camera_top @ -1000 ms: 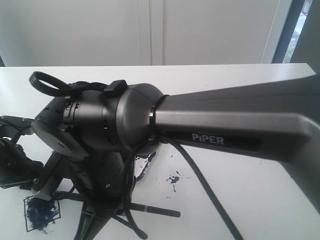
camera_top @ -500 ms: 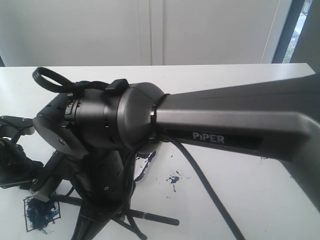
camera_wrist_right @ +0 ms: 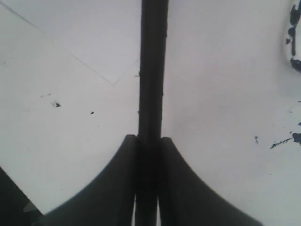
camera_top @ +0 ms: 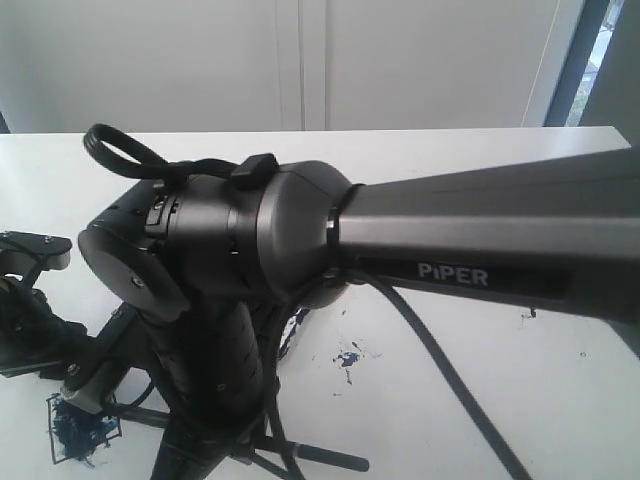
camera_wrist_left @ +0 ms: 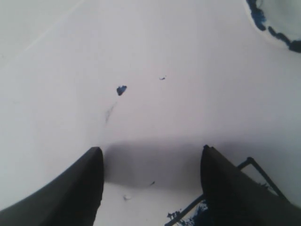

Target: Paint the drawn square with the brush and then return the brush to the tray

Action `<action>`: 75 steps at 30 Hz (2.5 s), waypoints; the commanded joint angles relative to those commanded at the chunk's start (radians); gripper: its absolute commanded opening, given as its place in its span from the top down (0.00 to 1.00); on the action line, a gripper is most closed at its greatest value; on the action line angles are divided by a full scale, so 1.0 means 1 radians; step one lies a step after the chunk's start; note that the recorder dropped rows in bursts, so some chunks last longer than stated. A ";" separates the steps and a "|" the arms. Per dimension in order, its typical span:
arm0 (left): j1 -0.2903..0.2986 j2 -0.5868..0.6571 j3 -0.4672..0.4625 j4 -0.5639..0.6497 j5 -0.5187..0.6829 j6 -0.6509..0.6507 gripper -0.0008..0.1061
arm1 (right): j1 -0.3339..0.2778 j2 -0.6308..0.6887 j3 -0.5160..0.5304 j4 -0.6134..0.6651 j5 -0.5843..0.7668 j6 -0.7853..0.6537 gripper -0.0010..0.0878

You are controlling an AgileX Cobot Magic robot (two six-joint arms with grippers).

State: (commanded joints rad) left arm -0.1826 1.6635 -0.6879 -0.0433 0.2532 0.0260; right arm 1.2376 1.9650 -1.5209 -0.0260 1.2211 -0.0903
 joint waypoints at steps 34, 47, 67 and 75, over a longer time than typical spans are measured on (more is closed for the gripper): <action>0.000 0.000 0.000 0.000 -0.002 0.000 0.39 | 0.018 -0.028 0.125 -0.028 0.000 -0.011 0.99; 0.000 0.000 0.000 0.000 -0.002 0.000 0.39 | 0.018 -0.028 0.125 -0.037 -0.074 0.008 0.99; 0.000 0.000 0.000 0.000 -0.004 0.000 0.39 | 0.018 0.039 0.107 -0.131 -0.155 0.069 0.99; 0.000 0.000 0.000 0.000 -0.004 0.000 0.39 | 0.018 0.051 0.059 -0.157 -0.198 0.098 0.99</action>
State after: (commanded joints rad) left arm -0.1826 1.6635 -0.6879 -0.0433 0.2496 0.0260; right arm 1.2556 2.0162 -1.4617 -0.1831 1.0226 0.0076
